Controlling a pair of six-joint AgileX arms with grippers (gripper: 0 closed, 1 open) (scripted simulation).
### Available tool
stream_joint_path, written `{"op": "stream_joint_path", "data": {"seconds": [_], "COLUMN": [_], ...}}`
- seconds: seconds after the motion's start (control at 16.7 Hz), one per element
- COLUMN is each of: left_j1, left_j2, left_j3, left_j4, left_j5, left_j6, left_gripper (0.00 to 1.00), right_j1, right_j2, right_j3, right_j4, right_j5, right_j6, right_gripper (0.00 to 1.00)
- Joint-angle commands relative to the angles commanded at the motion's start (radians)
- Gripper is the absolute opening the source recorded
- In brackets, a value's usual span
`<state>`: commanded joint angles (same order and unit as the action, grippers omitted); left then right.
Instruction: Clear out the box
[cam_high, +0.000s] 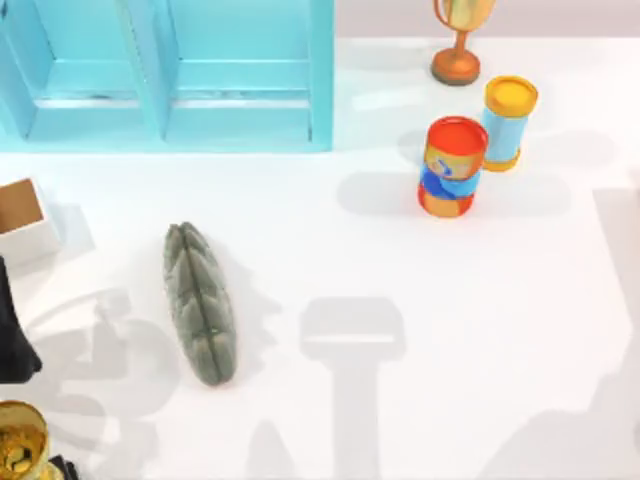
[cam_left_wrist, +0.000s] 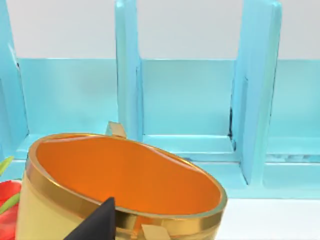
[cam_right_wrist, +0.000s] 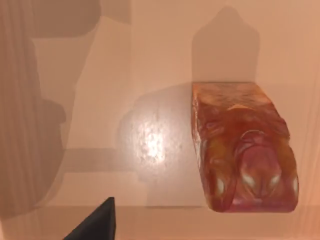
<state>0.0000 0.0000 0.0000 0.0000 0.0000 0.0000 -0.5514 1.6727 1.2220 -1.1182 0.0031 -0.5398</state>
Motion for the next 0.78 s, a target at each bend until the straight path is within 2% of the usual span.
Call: {"op": "stream_joint_path", "data": {"seconds": [0.42,0.78], "left_j1": [0.0,0.0], "left_j2": [0.0,0.0], "left_j3": [0.0,0.0], "left_j4": [0.0,0.0], "left_j5": [0.0,0.0], "left_j6": [0.0,0.0], "left_gripper": [1.0,1.0], "right_j1": [0.001,0.002], "right_j2": [0.095,0.114], "right_j3": [-0.178,-0.201], "right_j4": [0.272,0.313], "right_j5": [0.0,0.0], "right_j6": [0.002,0.004], "right_gripper": [1.0,1.0]}}
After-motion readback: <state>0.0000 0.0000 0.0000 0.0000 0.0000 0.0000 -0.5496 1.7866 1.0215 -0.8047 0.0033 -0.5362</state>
